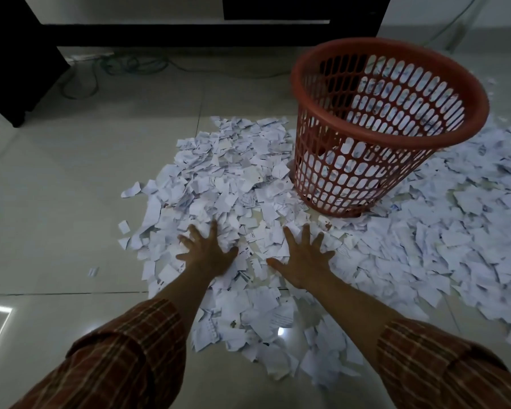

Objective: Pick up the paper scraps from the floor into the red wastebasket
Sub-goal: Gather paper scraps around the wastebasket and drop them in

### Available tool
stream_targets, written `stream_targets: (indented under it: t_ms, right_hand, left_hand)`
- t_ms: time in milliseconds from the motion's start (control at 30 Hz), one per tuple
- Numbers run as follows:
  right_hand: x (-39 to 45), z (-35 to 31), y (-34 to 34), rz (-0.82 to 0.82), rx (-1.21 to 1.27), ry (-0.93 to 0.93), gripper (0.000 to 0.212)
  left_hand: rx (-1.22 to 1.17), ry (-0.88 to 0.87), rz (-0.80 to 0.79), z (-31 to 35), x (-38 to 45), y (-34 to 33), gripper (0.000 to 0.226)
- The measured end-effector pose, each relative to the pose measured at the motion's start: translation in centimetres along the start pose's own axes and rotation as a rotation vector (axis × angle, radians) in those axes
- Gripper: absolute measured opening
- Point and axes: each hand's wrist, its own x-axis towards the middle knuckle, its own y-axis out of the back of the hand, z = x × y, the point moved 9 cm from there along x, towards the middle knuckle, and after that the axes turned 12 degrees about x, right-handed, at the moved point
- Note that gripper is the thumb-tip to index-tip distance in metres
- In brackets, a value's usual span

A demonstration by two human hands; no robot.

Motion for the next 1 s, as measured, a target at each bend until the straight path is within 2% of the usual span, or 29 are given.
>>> stream_targets:
  t_ms: [100, 200, 333, 467, 600, 733, 800, 900, 1000]
  right_hand:
    - [0.0, 0.5, 1.1, 0.086, 0.011, 0.005, 0.097]
    - [0.1, 1.3, 2.2, 0.137, 0.029, -0.006, 0.101]
    - [0.6, 1.9, 2.1, 0.106, 0.096, -0.015, 0.111]
    - [1.0, 0.9, 0.4, 0.095, 0.145, 0.090, 0.112]
    - [0.9, -0.6, -1.0, 0.130, 0.030, 0.178, 0.091]
    - [-0.1, -2.0, 0.3, 0.322, 0.003, 0.292, 0.055]
    - [0.0, -2.2, 0.4, 0.348, -0.015, 0.325, 0.041]
    - [0.0, -2.1, 1.0, 0.340, 0.032, 0.370, 0.031]
    - [-0.4, -2.2, 2.1, 0.323, 0.075, 0.428, 0.032]
  left_hand:
    - [0.102, -0.085, 0.093, 1.1, -0.1, 0.3, 0.081]
    - [0.100, -0.159, 0.172, 2.0, -0.5, 1.3, 0.065]
    - [0.021, -0.257, 0.271, 3.5, -1.4, 3.2, 0.051]
    - [-0.061, -0.330, 0.338, 5.3, -1.9, 5.8, 0.042]
    - [-0.154, -0.368, 0.412, 6.3, -2.8, 7.4, 0.030]
    - [-0.159, -0.401, 0.441, 6.6, -3.7, 7.8, 0.028]
    - [-0.159, -0.414, 0.448, 6.6, -4.0, 8.0, 0.027]
    - [-0.197, -0.411, 0.459, 6.3, -4.2, 8.9, 0.024]
    - [-0.257, -0.400, 0.499, 6.4, -4.6, 10.4, 0.018]
